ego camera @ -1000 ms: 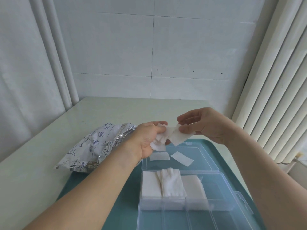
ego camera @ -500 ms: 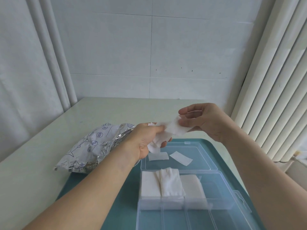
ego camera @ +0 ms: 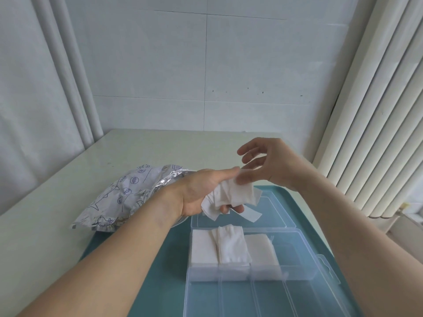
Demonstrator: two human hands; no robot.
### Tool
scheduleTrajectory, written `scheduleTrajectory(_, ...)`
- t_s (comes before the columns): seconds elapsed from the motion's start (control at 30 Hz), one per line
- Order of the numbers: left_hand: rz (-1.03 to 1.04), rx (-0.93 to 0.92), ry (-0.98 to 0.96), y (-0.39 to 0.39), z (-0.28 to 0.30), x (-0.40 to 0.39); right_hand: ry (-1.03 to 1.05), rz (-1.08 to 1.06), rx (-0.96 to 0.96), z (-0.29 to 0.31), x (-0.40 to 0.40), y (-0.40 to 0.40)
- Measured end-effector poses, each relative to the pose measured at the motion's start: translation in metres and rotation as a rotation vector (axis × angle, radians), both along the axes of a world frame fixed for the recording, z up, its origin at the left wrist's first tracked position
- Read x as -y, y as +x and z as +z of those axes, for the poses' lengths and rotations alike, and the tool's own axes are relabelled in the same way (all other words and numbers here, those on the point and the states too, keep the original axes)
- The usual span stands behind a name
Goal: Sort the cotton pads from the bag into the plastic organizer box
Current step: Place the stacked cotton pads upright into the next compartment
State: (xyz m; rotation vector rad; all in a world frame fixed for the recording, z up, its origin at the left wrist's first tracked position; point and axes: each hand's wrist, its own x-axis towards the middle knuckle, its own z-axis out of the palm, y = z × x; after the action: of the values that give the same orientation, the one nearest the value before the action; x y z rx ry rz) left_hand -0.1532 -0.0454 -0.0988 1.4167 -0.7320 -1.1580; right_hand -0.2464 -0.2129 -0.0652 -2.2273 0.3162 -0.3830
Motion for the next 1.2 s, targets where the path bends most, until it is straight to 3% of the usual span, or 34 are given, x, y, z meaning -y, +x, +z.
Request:
scheduleTrajectory(0.27,0.092,-0.08,0.02,0.005,-0.003,0.001,-0.054,0.136,0.031,0.012,0.007,-0.006)
scheduleTrajectory(0.5,0.052,-0.148,-0.008,0.007,-0.004,0.003,0.059,0.21,0.054,0.004,-0.005,0.0)
scheduleTrajectory(0.7,0.062,-0.169,-0.037,0.008,-0.004,0.003,-0.09,0.227,0.007,-0.008,-0.009,0.008)
scheduleTrajectory(1.07,0.257,-0.159,-0.045,0.006,-0.004,0.004,-0.25,0.082,0.011,-0.007,-0.005,0.008)
scheduleTrajectory(1.2,0.38,-0.161,-0.084,0.006,-0.002,0.006,-0.102,0.046,0.076,0.004,0.004,0.002)
